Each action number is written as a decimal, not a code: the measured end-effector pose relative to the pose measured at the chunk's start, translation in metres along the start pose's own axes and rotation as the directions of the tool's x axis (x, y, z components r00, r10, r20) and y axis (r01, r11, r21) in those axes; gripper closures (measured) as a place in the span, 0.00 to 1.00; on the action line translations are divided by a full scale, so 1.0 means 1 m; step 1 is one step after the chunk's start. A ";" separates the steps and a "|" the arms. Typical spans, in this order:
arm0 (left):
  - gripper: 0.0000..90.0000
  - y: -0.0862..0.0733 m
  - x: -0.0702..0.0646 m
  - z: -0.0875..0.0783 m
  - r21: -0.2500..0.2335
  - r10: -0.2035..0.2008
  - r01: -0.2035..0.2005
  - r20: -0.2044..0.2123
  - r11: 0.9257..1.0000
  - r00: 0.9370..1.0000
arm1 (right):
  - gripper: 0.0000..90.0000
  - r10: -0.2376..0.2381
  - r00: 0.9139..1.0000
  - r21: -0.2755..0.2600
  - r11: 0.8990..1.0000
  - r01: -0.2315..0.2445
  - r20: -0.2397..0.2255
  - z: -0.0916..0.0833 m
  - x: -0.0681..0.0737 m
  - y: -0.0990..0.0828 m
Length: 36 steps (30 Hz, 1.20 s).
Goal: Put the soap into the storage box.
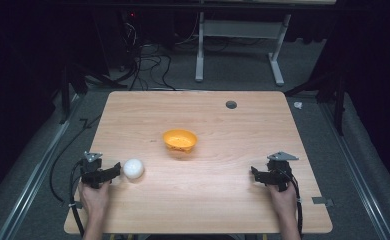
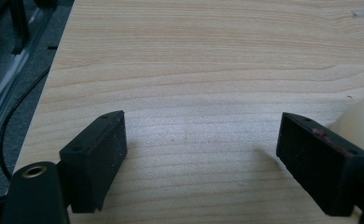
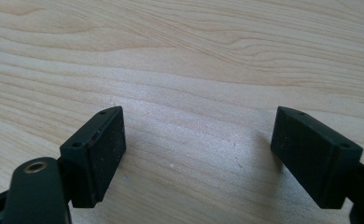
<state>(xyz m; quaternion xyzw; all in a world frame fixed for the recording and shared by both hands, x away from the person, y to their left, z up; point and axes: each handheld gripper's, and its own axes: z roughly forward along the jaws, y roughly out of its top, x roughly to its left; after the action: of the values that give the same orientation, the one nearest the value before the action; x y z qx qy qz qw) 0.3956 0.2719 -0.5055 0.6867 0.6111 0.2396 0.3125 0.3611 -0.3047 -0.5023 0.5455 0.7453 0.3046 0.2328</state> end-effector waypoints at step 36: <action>0.13 0.006 -0.038 -0.051 -0.118 0.082 -0.061 0.178 0.991 0.981 | 0.21 0.000 1.000 -0.002 1.000 0.000 -0.001 0.000 0.000 0.000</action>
<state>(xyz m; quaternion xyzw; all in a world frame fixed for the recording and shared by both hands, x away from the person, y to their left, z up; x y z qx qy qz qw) 0.3582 0.2414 -0.4635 0.7086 0.5403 0.2206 0.3966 0.3611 -0.3047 -0.5024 0.5452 0.7451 0.3056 0.2330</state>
